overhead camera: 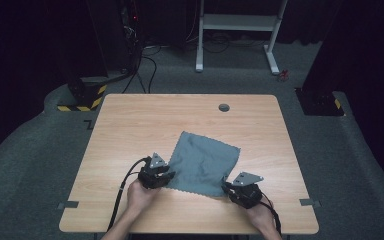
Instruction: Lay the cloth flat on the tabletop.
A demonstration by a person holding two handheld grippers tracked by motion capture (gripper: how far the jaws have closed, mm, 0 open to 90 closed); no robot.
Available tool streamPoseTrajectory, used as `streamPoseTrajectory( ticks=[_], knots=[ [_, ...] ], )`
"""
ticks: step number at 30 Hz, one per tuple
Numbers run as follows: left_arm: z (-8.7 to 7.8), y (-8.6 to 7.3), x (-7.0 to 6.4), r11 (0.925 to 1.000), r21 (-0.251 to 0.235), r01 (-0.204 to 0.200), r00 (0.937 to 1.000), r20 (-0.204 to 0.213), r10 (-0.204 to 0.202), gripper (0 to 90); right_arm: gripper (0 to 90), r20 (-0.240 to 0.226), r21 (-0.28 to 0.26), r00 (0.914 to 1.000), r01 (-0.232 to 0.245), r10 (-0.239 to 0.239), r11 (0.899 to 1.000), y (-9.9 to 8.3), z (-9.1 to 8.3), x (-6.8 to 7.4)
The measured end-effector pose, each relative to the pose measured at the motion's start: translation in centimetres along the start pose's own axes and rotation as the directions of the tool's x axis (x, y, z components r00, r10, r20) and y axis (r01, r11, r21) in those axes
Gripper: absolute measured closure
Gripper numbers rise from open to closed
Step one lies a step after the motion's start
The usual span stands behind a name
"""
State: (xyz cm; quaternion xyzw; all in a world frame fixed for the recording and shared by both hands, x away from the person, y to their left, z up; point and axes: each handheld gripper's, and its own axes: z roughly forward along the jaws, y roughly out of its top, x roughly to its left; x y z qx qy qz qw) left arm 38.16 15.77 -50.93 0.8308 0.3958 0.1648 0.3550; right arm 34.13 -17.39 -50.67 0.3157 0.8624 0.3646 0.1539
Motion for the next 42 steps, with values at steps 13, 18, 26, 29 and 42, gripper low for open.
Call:
streamPoseTrajectory(
  ticks=[13, 18, 26, 29, 42],
  knots=[
    [0.9, -0.1, 0.5, 0.999, 0.025, -0.037, 0.9985, -0.04, 0.038, 83.8, 77.3, 0.115, 0.052, 0.9824, -0.154, 0.147, 0.987, 1.3, 2.6, -2.1],
    [0.4, -0.4, 0.2, 0.9972, 0.039, -0.065, 0.9964, -0.053, 0.067, 89.8, 87.1, 0.142, 0.053, 0.9851, -0.105, 0.096, 0.993, 1.6, 3.0, -1.9],
    [-1.6, -2.5, -0.2, 0.9992, 0.023, -0.032, 0.9962, -0.08, 0.034, 90.0, 87.5, 0.114, 0.044, 0.9919, -0.06, 0.055, 0.997, 2.5, 4.1, -2.1],
    [-2.1, -3.2, -0.5, 0.9995, 0.017, -0.026, 0.9954, -0.092, 0.027, 89.9, 87.5, 0.107, 0.042, 0.993, -0.055, 0.05, 0.998, 3.0, 4.7, -2.1],
    [-1.1, -2.1, 0.0, 0.998, -0.056, 0.029, 0.9981, -0.053, -0.032, 67.1, 79.5, 0.085, 0.034, 0.9898, -0.117, 0.114, 0.992, 2.1, 3.4, -3.1]
  ],
)
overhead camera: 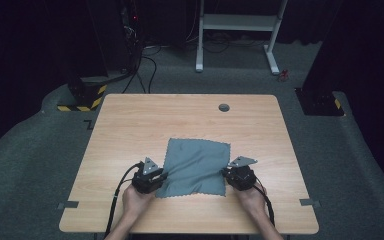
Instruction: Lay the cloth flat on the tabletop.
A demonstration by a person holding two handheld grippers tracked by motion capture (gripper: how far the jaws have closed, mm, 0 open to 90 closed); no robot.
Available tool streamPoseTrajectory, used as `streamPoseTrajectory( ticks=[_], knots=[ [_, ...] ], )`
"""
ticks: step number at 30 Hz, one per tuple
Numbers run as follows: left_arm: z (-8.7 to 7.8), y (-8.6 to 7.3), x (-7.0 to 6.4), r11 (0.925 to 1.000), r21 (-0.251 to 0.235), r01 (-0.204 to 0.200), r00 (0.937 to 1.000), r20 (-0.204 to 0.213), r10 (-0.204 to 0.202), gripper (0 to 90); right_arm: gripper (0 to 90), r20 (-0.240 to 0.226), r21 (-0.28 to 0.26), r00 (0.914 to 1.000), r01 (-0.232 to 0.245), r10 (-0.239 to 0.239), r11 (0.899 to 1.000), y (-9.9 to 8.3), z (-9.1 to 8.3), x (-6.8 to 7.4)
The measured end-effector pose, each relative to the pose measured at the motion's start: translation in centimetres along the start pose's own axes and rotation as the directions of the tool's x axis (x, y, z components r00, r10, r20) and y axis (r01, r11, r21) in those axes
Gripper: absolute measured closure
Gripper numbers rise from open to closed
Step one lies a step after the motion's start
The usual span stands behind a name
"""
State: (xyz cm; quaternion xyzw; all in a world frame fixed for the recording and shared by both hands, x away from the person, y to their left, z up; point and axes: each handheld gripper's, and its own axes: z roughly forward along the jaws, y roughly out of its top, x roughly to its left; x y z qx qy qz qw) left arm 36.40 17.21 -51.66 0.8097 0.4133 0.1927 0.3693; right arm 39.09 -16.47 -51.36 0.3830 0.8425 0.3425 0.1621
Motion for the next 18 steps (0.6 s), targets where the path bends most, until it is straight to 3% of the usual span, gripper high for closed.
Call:
streamPoseTrajectory(
  ticks=[4, 10, 12, 14, 18],
  knots=[
    [0.6, -0.1, 0.3, 0.9999, 0.012, 0.012, 0.9996, -0.028, -0.012, 59.8, 74.7, -0.02, -0.034, 0.9989, -0.042, 0.042, 0.999, -0.8, -1.1, 0.2],
    [0.8, -0.4, 0.5, 1.0, -0.006, 0.004, 0.9988, -0.048, -0.005, 55.0, 69.2, -0.011, -0.053, 0.9997, -0.023, 0.022, 0.998, -0.7, -0.9, 1.4],
    [0.8, -0.6, 0.7, 0.9998, -0.011, 0.014, 0.9988, -0.048, -0.014, 52.5, 73.3, 0.04, -0.014, 0.9991, 0.009, -0.009, 1.0, -0.6, 0.0, 1.7],
    [0.8, -0.6, 0.7, 0.9998, -0.011, 0.014, 0.9986, -0.05, -0.014, 51.6, 84.4, 0.047, -0.012, 0.9989, 0.004, -0.003, 1.0, -0.6, 0.0, 1.5],
    [0.8, -0.6, 0.6, 0.9999, -0.011, 0.011, 0.9983, -0.058, -0.012, 50.2, 90.0, 0.062, 0.009, 0.998, 0.012, -0.013, 1.0, -1.1, -0.6, 1.1]
  ],
)
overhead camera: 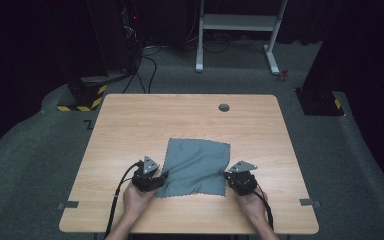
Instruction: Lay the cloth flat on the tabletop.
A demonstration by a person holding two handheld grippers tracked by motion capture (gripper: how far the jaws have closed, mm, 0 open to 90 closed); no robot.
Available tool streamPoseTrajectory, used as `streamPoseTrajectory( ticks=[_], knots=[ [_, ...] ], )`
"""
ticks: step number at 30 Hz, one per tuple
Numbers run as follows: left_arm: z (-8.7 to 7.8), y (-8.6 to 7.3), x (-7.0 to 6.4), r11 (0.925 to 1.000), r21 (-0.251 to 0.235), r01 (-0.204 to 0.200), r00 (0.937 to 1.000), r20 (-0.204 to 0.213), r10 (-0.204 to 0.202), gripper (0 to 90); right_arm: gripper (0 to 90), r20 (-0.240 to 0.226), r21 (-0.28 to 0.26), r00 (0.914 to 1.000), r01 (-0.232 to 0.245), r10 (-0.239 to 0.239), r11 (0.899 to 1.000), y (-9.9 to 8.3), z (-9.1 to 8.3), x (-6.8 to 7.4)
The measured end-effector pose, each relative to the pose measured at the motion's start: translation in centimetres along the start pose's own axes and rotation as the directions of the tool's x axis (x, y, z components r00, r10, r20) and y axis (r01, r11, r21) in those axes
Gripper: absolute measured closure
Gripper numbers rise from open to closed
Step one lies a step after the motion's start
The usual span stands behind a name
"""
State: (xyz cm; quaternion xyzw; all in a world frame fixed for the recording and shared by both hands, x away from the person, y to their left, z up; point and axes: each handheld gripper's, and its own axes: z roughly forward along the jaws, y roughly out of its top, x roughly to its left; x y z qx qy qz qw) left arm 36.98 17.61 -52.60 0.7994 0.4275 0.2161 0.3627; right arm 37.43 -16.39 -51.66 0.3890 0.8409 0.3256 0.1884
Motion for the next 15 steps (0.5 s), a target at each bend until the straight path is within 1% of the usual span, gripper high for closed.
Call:
streamPoseTrajectory(
  ticks=[1, 2, 3, 4, 5, 6, 7, 8, 10, 12, 13, 14, 15],
  knots=[
    [0.0, 0.0, 0.0, 1.0, 0.0, 0.001, 1.0, -0.001, -0.001, 49.6, 90.0, -0.001, 0.007, 1.0, -0.006, 0.006, 1.0, -0.3, -0.4, -0.2],
    [0.0, 0.0, 0.0, 1.0, -0.001, 0.002, 1.0, -0.002, -0.002, 49.2, 90.0, 0.009, 0.011, 0.9998, -0.016, 0.016, 1.0, -0.7, -0.9, -0.7],
    [0.0, 0.0, 0.0, 1.0, -0.001, 0.002, 1.0, -0.002, -0.002, 49.2, 90.0, 0.015, 0.011, 0.9993, -0.035, 0.035, 0.999, -1.0, -1.1, -1.0],
    [0.0, 0.0, 0.0, 1.0, 0.0, 0.001, 1.0, -0.003, -0.001, 49.2, 90.0, 0.015, 0.011, 0.9993, -0.035, 0.035, 0.999, -1.0, -1.1, -1.0],
    [0.0, 0.0, 0.0, 1.0, 0.0, 0.0, 1.0, -0.005, 0.0, 49.2, 89.2, 0.023, 0.005, 0.9983, -0.053, 0.053, 0.999, -1.2, -1.4, -1.2],
    [0.0, 0.0, -0.1, 1.0, 0.002, 0.001, 1.0, -0.005, -0.001, 49.2, 85.2, 0.023, -0.007, 0.998, -0.059, 0.059, 0.998, -1.3, -1.6, -1.3],
    [0.0, 0.0, 0.0, 1.0, 0.002, -0.002, 1.0, -0.008, 0.002, 48.9, 82.9, 0.014, -0.022, 0.9983, -0.057, 0.057, 0.998, -1.2, -1.8, -1.3],
    [0.0, 0.0, 0.0, 1.0, 0.002, 0.002, 1.0, -0.008, -0.002, 48.5, 80.3, 0.005, -0.037, 0.9989, -0.046, 0.047, 0.998, -1.0, -1.9, -1.0],
    [0.0, 0.0, 0.0, 1.0, 0.002, 0.006, 0.9999, -0.009, -0.006, 47.3, 76.2, -0.002, -0.052, 0.9996, -0.027, 0.027, 0.998, -0.5, -1.6, -0.3],
    [0.0, 0.0, 0.0, 0.9999, 0.003, 0.01, 0.9999, -0.01, -0.01, 46.1, 75.0, -0.019, -0.063, 0.9996, -0.024, 0.023, 0.998, 0.1, -0.9, 0.3],
    [0.0, 0.0, 0.0, 0.9999, 0.004, 0.014, 0.9999, -0.009, -0.014, 45.6, 74.4, -0.017, -0.065, 0.9997, -0.018, 0.017, 0.998, 0.4, -0.5, 0.5],
    [0.0, 0.0, 0.0, 0.9999, 0.004, 0.015, 0.9999, -0.009, -0.015, 45.3, 74.6, -0.017, -0.062, 0.9997, -0.019, 0.018, 0.998, 0.6, 0.0, 0.6],
    [0.0, 0.0, 0.0, 0.9999, 0.004, 0.015, 0.9999, -0.008, -0.015, 45.0, 77.9, -0.017, -0.051, 0.9996, -0.025, 0.024, 0.998, 0.9, 0.5, 0.7]
  ],
)
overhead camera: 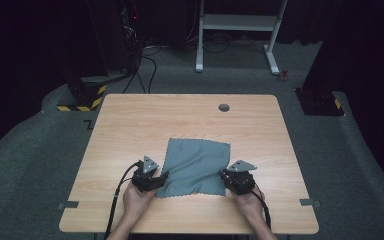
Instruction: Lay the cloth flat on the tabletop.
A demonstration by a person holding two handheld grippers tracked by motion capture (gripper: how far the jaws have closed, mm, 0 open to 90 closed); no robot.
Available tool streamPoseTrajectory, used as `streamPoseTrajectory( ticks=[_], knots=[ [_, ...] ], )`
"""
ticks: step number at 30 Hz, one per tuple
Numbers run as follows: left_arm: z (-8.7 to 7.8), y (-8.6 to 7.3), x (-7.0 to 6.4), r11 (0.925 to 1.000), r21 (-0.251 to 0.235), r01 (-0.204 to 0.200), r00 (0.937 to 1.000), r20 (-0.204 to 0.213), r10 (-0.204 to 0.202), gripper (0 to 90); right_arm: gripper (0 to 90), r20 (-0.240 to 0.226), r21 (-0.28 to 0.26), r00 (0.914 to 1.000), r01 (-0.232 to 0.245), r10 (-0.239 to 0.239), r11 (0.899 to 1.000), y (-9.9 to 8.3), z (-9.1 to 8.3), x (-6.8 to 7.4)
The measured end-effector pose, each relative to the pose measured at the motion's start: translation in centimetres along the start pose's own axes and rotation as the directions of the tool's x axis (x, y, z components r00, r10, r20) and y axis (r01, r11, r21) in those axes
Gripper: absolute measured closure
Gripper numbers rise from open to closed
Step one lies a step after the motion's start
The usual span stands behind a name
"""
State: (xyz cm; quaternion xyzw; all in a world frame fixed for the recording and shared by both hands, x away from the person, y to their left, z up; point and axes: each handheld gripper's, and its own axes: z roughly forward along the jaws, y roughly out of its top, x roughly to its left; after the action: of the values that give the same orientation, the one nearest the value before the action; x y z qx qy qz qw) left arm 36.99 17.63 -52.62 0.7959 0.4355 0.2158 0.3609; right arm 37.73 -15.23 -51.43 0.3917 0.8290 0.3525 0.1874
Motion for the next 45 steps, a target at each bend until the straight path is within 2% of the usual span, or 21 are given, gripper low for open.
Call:
streamPoseTrajectory(
  ticks=[2, 5, 6, 9, 10, 11, 13, 15, 17, 19, 21, 28, 31, 36, 38, 41, 42, 45],
  knots=[
    [0.0, 0.0, 0.0, 1.0, -0.004, 0.005, 1.0, 0.002, -0.005, 44.6, 88.5, 0.023, 0.012, 0.9996, 0.018, -0.019, 1.0, 0.2, 0.4, 0.0],
    [0.0, 0.0, 0.0, 1.0, -0.003, 0.007, 0.9999, 0.008, -0.007, 44.0, 89.3, 0.034, 0.029, 0.9994, -0.001, 0.0, 1.0, 0.1, 0.0, -0.5],
    [0.0, 0.0, 0.0, 1.0, -0.001, -0.003, 1.0, 0.006, 0.003, 43.4, 90.0, 0.045, 0.029, 0.9988, -0.021, 0.02, 0.999, -0.2, -0.7, -1.0],
    [0.0, 0.0, -0.1, 1.0, -0.004, -0.001, 1.0, 0.005, 0.001, 43.4, 89.8, 0.062, 0.038, 0.9977, -0.029, 0.026, 0.999, -0.4, -1.1, -1.3],
    [0.0, 0.0, -0.1, 1.0, -0.003, 0.003, 1.0, 0.006, -0.002, 43.4, 88.9, 0.059, 0.04, 0.9976, -0.038, 0.036, 0.998, -0.5, -1.3, -1.5],
    [0.0, 0.0, -0.1, 1.0, -0.003, 0.003, 1.0, 0.006, -0.003, 43.4, 84.5, 0.051, 0.019, 0.9977, -0.046, 0.045, 0.999, -0.7, -1.8, -1.7],
    [0.0, 0.0, -0.1, 1.0, -0.003, 0.002, 1.0, 0.006, -0.002, 43.4, 83.8, 0.039, 0.005, 0.9982, -0.046, 0.046, 0.999, -0.8, -2.0, -1.6],
    [0.0, 0.0, -0.1, 1.0, -0.004, 0.004, 1.0, 0.007, -0.004, 43.4, 82.0, -0.013, -0.026, 0.9997, -0.022, 0.021, 0.999, -0.8, -2.5, -0.9],
    [0.0, 0.0, -0.1, 1.0, -0.003, 0.004, 1.0, 0.006, -0.004, 43.4, 79.3, -0.058, -0.018, 0.998, 0.023, -0.024, 1.0, -1.0, -2.3, 0.3],
    [0.0, -0.1, -0.1, 1.0, -0.003, 0.005, 1.0, 0.006, -0.005, 43.5, 77.5, -0.077, 0.0, 0.9956, 0.053, -0.053, 0.999, -1.1, -2.0, 1.2],
    [0.0, -0.1, -0.1, 0.9999, -0.004, 0.011, 0.9999, 0.009, -0.011, 43.4, 77.3, -0.091, 0.023, 0.9937, 0.068, -0.065, 0.997, -1.4, -1.4, 1.4],
    [-0.1, -0.1, 0.1, 0.9999, 0.004, 0.014, 0.9997, 0.021, -0.014, 42.5, 77.2, -0.104, 0.05, 0.9904, 0.097, -0.091, 0.994, -1.9, -1.9, 0.8],
    [-0.1, -0.2, 0.0, 0.9999, 0.003, 0.012, 0.9996, 0.024, -0.012, 42.8, 75.7, -0.088, 0.046, 0.9893, 0.121, -0.116, 0.992, -2.3, -2.4, 0.5],
    [-0.4, -0.3, -0.3, 1.0, 0.008, 0.0, 0.9995, 0.032, 0.0, 43.0, 75.5, -0.08, 0.037, 0.9913, 0.108, -0.105, 0.993, -3.1, -3.1, 0.2],
    [-0.4, -0.4, -0.4, 1.0, 0.004, 0.003, 0.9995, 0.03, -0.003, 43.4, 70.6, -0.07, 0.047, 0.9927, 0.102, -0.098, 0.994, -3.1, -3.2, 0.2],
    [-0.5, -0.4, -0.5, 1.0, -0.001, 0.007, 0.9996, 0.028, -0.007, 43.6, 69.2, -0.063, 0.031, 0.9945, 0.085, -0.083, 0.996, -3.0, -2.9, 0.3],
    [-0.5, -0.4, -0.5, 1.0, -0.001, 0.008, 0.9996, 0.028, -0.008, 43.7, 69.7, -0.056, 0.024, 0.9942, 0.093, -0.092, 0.995, -2.8, -2.6, 0.6],
    [-0.6, -0.5, -0.6, 0.9999, 0.0, 0.011, 0.9996, 0.025, -0.011, 44.1, 70.0, -0.059, 0.033, 0.9942, 0.092, -0.09, 0.995, -2.7, -2.5, 0.6]
  ],
)
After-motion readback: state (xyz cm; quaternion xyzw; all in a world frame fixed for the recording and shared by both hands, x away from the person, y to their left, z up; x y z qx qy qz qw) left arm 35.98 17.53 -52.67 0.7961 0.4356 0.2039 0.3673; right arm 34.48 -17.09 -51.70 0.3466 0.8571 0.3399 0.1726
